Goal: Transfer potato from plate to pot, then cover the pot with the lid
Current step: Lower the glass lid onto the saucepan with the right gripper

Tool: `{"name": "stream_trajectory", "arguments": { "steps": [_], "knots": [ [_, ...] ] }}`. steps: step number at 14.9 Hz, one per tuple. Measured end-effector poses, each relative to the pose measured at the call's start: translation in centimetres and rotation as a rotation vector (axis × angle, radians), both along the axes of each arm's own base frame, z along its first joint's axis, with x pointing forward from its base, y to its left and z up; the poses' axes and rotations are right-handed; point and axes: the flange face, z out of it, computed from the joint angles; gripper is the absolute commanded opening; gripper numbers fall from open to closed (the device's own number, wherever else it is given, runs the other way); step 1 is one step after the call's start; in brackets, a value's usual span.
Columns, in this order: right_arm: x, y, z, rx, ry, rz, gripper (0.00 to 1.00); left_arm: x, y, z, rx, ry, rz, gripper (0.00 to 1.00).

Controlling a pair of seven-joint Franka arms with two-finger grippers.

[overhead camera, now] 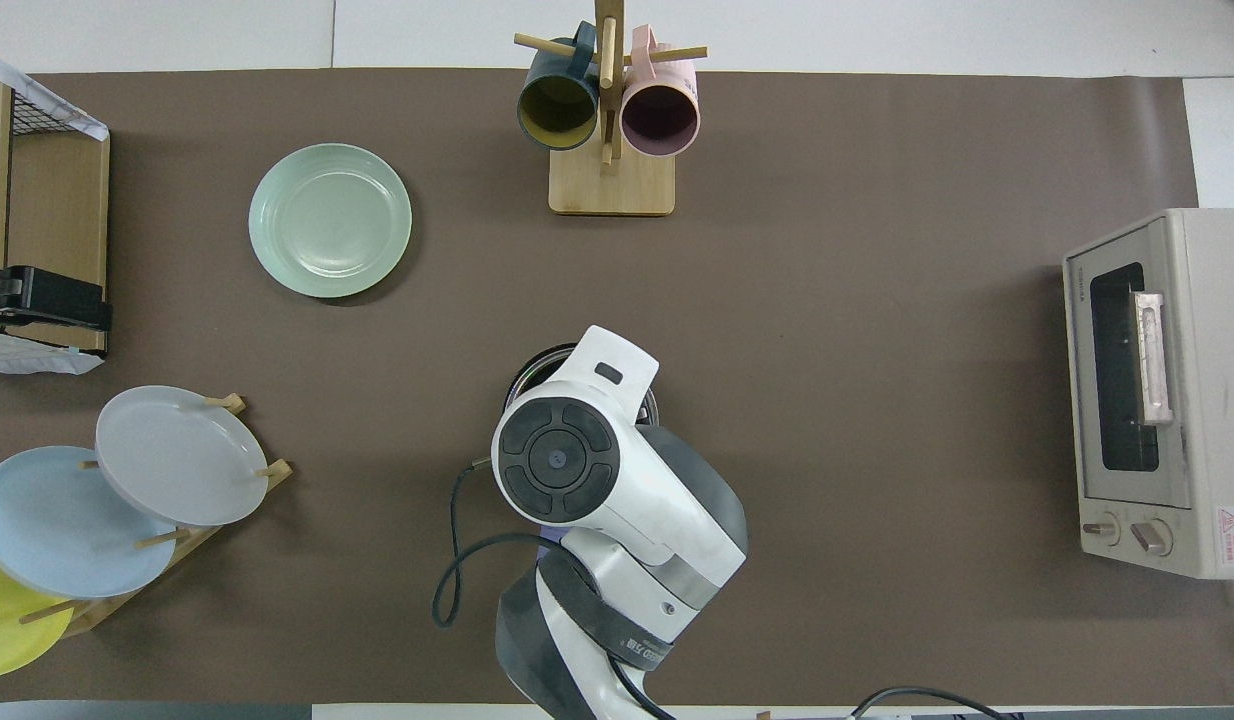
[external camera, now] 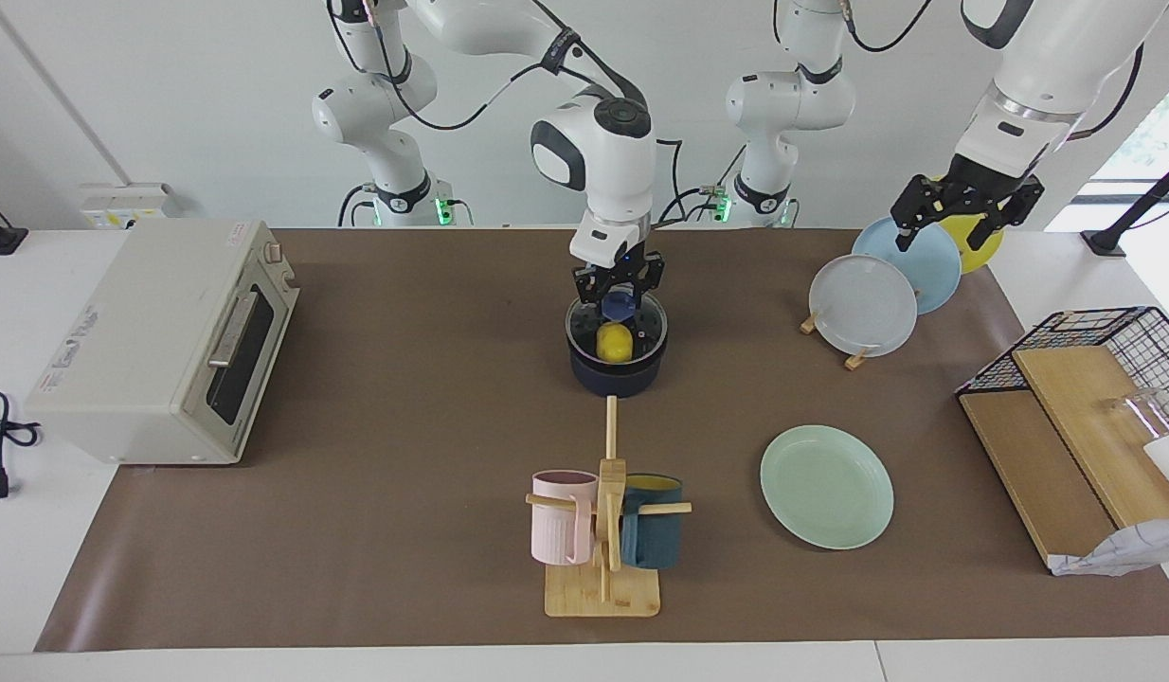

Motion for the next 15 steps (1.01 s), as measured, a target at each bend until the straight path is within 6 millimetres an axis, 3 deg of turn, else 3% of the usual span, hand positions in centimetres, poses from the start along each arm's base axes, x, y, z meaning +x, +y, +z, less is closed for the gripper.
{"name": "stream_trajectory", "arguments": {
  "steps": [13,14,15],
  "knots": [
    [0.49,0.43,-0.79,0.012,-0.021,0.006,0.00,-0.08,-0.70,-0.02,-0.019,0.004,-0.012,1.00],
    [0.50,0.43,-0.79,0.012,-0.021,0.006,0.27,-0.08,-0.78,-0.02,-0.019,0.004,-0.013,1.00],
    [0.51,0.42,-0.79,0.012,-0.021,0.006,0.99,-0.09,-0.84,-0.02,-0.020,0.004,-0.015,1.00]
  ]
}}
